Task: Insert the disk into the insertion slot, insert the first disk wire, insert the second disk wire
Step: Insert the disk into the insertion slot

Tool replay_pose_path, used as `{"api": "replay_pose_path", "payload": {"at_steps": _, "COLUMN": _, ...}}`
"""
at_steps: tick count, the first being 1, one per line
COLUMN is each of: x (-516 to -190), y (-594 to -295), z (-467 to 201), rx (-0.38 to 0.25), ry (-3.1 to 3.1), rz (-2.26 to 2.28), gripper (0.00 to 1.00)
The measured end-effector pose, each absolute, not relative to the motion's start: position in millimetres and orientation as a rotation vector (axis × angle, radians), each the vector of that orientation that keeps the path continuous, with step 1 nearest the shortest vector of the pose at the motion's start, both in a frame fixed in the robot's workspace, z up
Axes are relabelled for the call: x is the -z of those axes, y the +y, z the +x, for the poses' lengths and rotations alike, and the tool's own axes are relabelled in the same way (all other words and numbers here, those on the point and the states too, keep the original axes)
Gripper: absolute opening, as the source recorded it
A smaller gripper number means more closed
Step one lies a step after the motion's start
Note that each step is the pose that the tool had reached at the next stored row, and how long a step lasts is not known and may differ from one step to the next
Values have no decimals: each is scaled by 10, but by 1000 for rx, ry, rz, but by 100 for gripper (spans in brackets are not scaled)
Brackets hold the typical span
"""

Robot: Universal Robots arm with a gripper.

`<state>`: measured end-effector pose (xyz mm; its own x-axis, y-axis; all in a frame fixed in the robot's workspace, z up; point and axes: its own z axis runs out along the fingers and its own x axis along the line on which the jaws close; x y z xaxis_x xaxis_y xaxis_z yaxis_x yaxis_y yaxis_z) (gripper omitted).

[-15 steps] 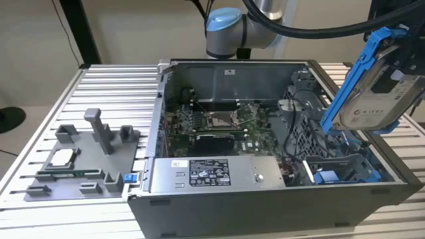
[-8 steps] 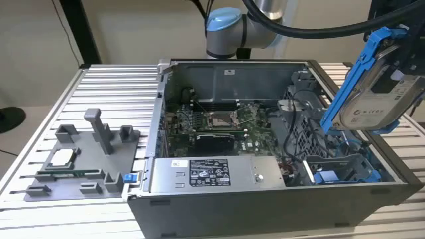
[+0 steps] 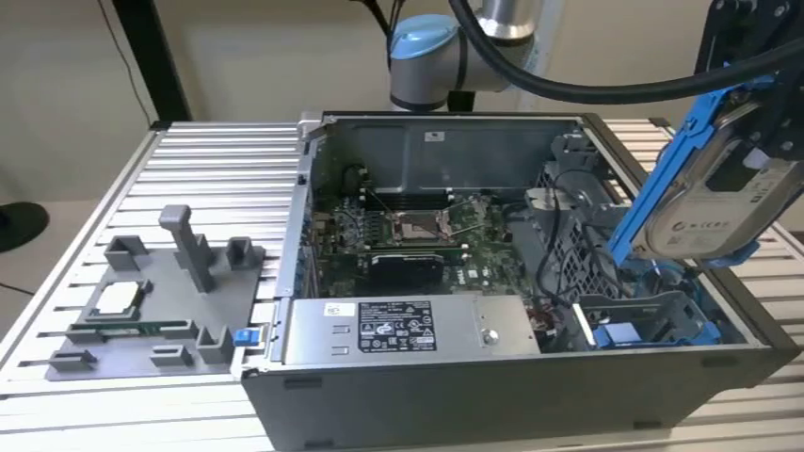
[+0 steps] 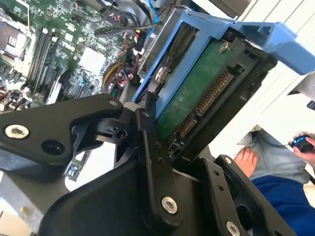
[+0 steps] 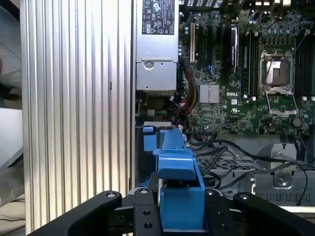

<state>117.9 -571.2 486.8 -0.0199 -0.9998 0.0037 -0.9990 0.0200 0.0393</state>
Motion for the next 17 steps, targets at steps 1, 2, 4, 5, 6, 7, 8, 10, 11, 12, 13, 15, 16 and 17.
{"api": "replay_pose_path", "payload": {"at_steps": 1, "x": -4860, "y": -5728, "z": 1179, "rx": 40, "ry": -2223, "rz": 2176, "gripper": 0}}
{"api": "replay_pose_path", "payload": {"at_steps": 2, "x": -4852, "y": -5742, "z": 1179, "rx": 40, "ry": -2225, "rz": 2174, "gripper": 0}}
{"api": "replay_pose_path", "payload": {"at_steps": 4, "x": -4837, "y": -5766, "z": 1179, "rx": 40, "ry": -2229, "rz": 2170, "gripper": 0}}
{"api": "replay_pose_path", "payload": {"at_steps": 5, "x": -4830, "y": -5776, "z": 1179, "rx": 40, "ry": -2232, "rz": 2168, "gripper": 0}}
{"api": "replay_pose_path", "payload": {"at_steps": 6, "x": -4824, "y": -5784, "z": 1179, "rx": 40, "ry": -2233, "rz": 2166, "gripper": 0}}
{"api": "replay_pose_path", "payload": {"at_steps": 7, "x": -4819, "y": -5789, "z": 1179, "rx": 40, "ry": -2235, "rz": 2165, "gripper": 0}}
{"api": "replay_pose_path", "payload": {"at_steps": 8, "x": -4817, "y": -5791, "z": 1179, "rx": 40, "ry": -2235, "rz": 2165, "gripper": 0}}
{"api": "replay_pose_path", "payload": {"at_steps": 10, "x": -4817, "y": -5791, "z": 1179, "rx": 40, "ry": -2235, "rz": 2164, "gripper": 0}}
{"api": "replay_pose_path", "payload": {"at_steps": 11, "x": -4817, "y": -5792, "z": 1179, "rx": 40, "ry": -2235, "rz": 2164, "gripper": 0}}
{"api": "replay_pose_path", "payload": {"at_steps": 12, "x": -4816, "y": -5792, "z": 1179, "rx": 40, "ry": -2235, "rz": 2164, "gripper": 0}}
{"api": "replay_pose_path", "payload": {"at_steps": 13, "x": -4815, "y": -5792, "z": 1179, "rx": 40, "ry": -2235, "rz": 2164, "gripper": 0}}
{"api": "replay_pose_path", "payload": {"at_steps": 15, "x": -4811, "y": -5792, "z": 1179, "rx": 40, "ry": -2235, "rz": 2164, "gripper": 0}}
{"api": "replay_pose_path", "payload": {"at_steps": 16, "x": -4808, "y": -5792, "z": 1179, "rx": 40, "ry": -2235, "rz": 2165, "gripper": 0}}
{"api": "replay_pose_path", "payload": {"at_steps": 17, "x": -4806, "y": -5792, "z": 1179, "rx": 40, "ry": -2235, "rz": 2164, "gripper": 0}}
